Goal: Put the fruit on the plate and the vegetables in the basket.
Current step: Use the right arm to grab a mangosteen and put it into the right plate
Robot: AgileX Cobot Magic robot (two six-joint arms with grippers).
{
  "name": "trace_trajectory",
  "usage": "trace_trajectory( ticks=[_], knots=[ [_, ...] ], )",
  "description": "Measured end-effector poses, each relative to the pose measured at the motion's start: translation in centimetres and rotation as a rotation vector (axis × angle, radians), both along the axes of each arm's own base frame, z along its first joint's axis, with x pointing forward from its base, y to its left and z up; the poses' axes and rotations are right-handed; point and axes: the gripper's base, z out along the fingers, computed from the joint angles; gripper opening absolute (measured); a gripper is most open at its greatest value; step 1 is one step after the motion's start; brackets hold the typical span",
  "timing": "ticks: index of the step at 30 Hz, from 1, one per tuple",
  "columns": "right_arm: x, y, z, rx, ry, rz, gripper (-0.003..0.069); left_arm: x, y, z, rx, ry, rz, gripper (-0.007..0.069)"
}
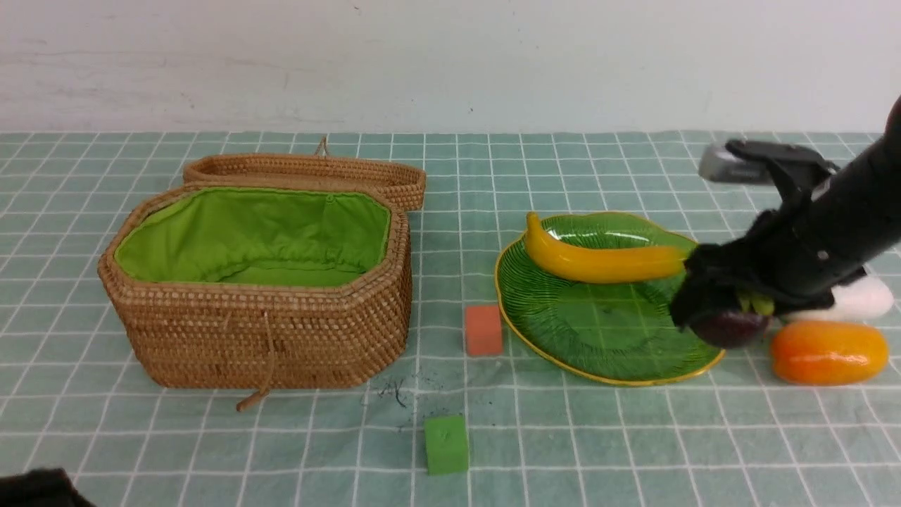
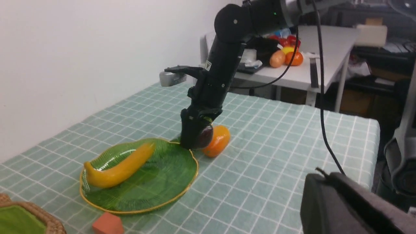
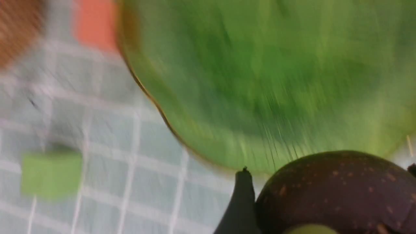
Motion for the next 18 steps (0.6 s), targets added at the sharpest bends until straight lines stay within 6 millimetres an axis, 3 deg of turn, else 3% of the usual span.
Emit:
trace_trajectory(
  ticks=[4, 7, 10, 13, 18],
  knots=[
    [2.0, 1.8, -2.2, -0.030, -0.101, 0.053, 0.0572, 0.2, -0.1, 0.1, -0.024, 0.013, 0.009, -0.0013],
    [3.8, 2.4, -5.5, -0.062, -0.104, 0.059, 0.0577, 0.2, -0.1, 0.1, -0.027, 0.021, 0.009, -0.0013],
    [4.3, 2.5, -7.4, -0.075, -0.064, 0.067, 0.0654, 0.2, -0.1, 0.1, -0.028, 0.023, 0.009, -0.0013],
    [4.1, 2.6, -7.5, -0.074, -0.042, 0.077, 0.0678, 0.2, -0.1, 0.1, -0.029, 0.023, 0.009, -0.0013],
    [3.0, 2.3, -4.3, -0.102, -0.062, 0.128, 0.0662, 0.2, -0.1, 0.1, -0.029, 0.023, 0.009, -0.0013]
  ],
)
